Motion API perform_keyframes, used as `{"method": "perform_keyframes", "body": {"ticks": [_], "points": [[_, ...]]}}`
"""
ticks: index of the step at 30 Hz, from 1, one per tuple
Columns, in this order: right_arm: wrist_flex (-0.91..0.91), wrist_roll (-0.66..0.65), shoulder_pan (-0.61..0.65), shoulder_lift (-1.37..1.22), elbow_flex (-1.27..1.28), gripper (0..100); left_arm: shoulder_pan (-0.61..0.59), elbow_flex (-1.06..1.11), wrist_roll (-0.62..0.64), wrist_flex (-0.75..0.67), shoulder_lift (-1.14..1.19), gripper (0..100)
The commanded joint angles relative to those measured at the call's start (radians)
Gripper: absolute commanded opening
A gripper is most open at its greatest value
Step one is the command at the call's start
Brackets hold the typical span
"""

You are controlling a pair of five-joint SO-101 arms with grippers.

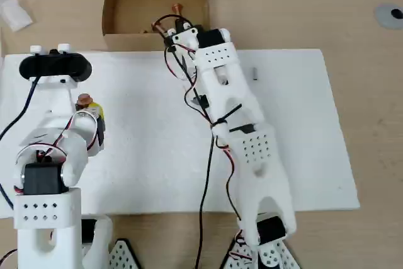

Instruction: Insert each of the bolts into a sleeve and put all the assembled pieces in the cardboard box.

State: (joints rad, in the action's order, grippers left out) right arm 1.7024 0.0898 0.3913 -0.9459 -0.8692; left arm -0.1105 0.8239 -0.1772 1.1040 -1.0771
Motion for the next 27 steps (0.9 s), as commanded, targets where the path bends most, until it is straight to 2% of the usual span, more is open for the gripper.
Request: {"method": "perform_keyframes", "body": {"ticks": [1, 4, 9, 12, 18, 22, 27], "points": [[0.018, -0.002, 0.004, -0.015, -0.059, 1.0, 0.003, -0.021, -0.006, -0.002, -0.021, 1], [0.086, 0.0, 0.01, -0.015, -0.189, 1.0, 0.003, -0.06, -0.002, 0.002, -0.021, 1], [0.087, 0.029, 0.03, 0.067, -0.398, 0.9, 0.003, -0.149, 0.031, 0.003, -0.022, 1], [0.089, 0.038, 0.071, 0.214, -0.378, 0.9, 0.009, -0.184, 0.043, 0.054, -0.053, 1], [0.087, 0.157, 0.16, 0.618, 0.002, 0.9, 0.005, -0.199, 0.035, 0.143, -0.203, 1], [0.086, 0.164, 0.203, 0.906, 0.303, 0.9, 0.005, -0.158, -0.005, 0.144, -0.309, 1], [0.084, 0.183, 0.196, 1.188, 0.584, 0.9, 0.005, -0.109, -0.011, 0.141, -0.4, 1]]}}
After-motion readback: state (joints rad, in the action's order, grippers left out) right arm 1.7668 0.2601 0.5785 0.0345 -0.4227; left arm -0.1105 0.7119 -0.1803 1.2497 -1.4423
